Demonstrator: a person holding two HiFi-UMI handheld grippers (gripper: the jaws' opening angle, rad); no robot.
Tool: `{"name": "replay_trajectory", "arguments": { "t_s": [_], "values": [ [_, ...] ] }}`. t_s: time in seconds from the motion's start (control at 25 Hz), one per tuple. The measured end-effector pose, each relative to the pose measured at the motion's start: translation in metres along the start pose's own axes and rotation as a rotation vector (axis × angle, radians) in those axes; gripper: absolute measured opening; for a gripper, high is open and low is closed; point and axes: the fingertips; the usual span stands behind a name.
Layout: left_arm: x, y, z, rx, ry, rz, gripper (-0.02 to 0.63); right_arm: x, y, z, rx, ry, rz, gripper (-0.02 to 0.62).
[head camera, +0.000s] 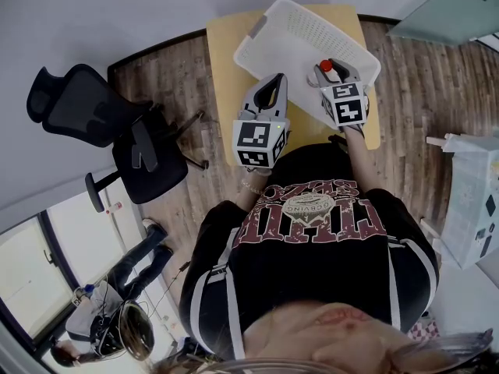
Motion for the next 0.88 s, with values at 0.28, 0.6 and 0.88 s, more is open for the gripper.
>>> {"name": "replay_trajectory", "arguments": {
  "t_s": [0.28, 0.6, 0.88],
  "values": [
    [0.019, -0.006, 0.006, 0.010, 0.010, 0.001, 0.041, 0.005, -0.018, 0.012, 0.034, -0.002, 0.008, 0.153],
    [0.018, -0.014, 0.009, 0.017, 0.013, 0.007, 0.041, -0.003, -0.024, 0.026, 0.063, -0.007, 0.019, 0.153],
    [0.023, -0.020, 0.008, 0.020, 0.018, 0.004, 0.041, -0.005, -0.032, 0.035, 0.090, -0.021, 0.022, 0.153]
  ]
}}
Point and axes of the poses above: the fingertips, and each gripper's own axes: y forward along the fingers, x to its right, z out of its top, and after that the axes turned 13 degrees about x, right-handed
